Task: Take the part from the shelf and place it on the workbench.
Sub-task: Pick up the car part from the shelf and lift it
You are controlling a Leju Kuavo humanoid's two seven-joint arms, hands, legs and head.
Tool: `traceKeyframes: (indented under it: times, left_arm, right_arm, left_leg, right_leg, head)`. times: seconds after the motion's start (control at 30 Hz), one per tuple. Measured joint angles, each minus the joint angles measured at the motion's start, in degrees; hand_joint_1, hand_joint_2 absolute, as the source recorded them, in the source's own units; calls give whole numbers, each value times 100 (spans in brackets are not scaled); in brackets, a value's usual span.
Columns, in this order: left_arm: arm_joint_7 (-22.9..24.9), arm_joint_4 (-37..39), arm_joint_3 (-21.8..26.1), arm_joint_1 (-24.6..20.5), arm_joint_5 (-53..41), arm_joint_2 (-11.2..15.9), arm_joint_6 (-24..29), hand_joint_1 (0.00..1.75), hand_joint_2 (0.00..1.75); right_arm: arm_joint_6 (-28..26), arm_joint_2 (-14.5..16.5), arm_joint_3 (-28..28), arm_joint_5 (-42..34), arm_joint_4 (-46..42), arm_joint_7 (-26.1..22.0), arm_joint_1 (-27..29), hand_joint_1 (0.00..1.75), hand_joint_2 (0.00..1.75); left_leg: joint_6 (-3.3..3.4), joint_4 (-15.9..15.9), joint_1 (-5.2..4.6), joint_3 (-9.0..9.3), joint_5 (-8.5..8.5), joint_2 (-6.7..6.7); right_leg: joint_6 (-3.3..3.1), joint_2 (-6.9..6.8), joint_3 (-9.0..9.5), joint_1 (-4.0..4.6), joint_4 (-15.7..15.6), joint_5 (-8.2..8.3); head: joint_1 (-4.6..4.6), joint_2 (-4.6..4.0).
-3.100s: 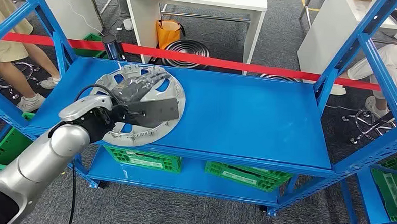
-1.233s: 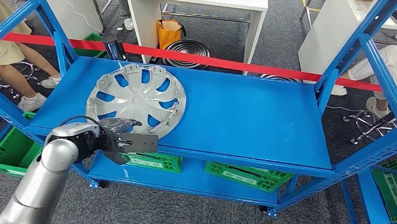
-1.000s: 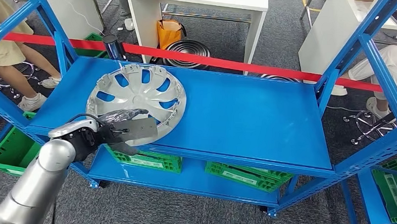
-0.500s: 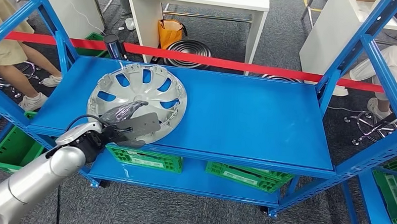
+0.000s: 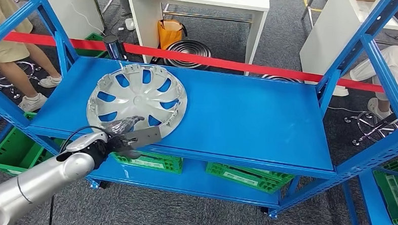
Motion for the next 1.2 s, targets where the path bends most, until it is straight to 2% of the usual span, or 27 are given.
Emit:
traceKeyframes:
  times: [0.3, 0.5, 0.53, 0.67, 0.77, 0.9, 1.03, 1.2]
  left_arm:
    - [0, 792, -28, 27, -175, -51, -197, 0, 175]
    - [0, 1395, 146, 17, -465, -207, -4, 0, 175]
    - [0, 1463, 169, 12, -460, -232, -11, 4, 175]
    - [0, 1677, 273, -9, -392, -330, -23, 174, 175]
    - [0, 1746, 338, -35, -173, -376, -4, 175, 175]
    - [0, 1714, 437, -105, 733, -361, 104, 175, 175]
    - [0, 1539, 433, -119, 1449, -177, 335, 175, 175]
    - [0, 1374, 321, -111, 1670, 53, 543, 175, 175]
  right_arm:
    - [4, 19, 111, 69, 1, 83, -55, 0, 175]
    - [2, 48, 131, 114, 2, 155, -87, 0, 175]
    - [2, 49, 132, 120, 2, 164, -90, 0, 175]
    - [2, 55, 145, 126, 2, 174, -96, 0, 175]
    - [2, 55, 169, 121, 2, 174, -94, 0, 175]
    - [2, 51, 184, 115, 2, 172, -90, 0, 175]
    - [2, 43, 224, 109, 2, 146, -86, 0, 175]
    - [2, 39, 241, 83, 4, 123, -77, 0, 175]
  left_leg:
    - [3, -3, -4, 16, -2, 34]
    - [6, -6, -12, 43, -4, 59]
    - [6, -6, -12, 47, -4, 64]
    - [3, -20, -10, 70, -1, 84]
    - [-9, -40, -11, 93, 10, 91]
    - [-36, -59, -11, 116, 36, 88]
    - [-50, -70, -10, 120, 48, 83]
    - [-54, -73, -10, 118, 46, 78]
  right_leg:
    - [0, 3, 12, -13, 1, 0]
    - [-6, 8, 27, -14, 7, 5]
    - [-11, 11, 28, -14, 9, 8]
    - [-34, 30, 33, -14, 16, 23]
    - [-46, 38, 43, -14, 17, 31]
    - [-56, 34, 59, -15, 18, 34]
    - [-63, 30, 61, -14, 24, 30]
    - [-68, 32, 57, -14, 23, 25]
  head:
    - [1, 0]
    - [1, 0]
    - [0, 0]
    - [0, 0]
    - [-1, 0]
    - [-2, 0]
    - [-2, 0]
    - [-1, 0]
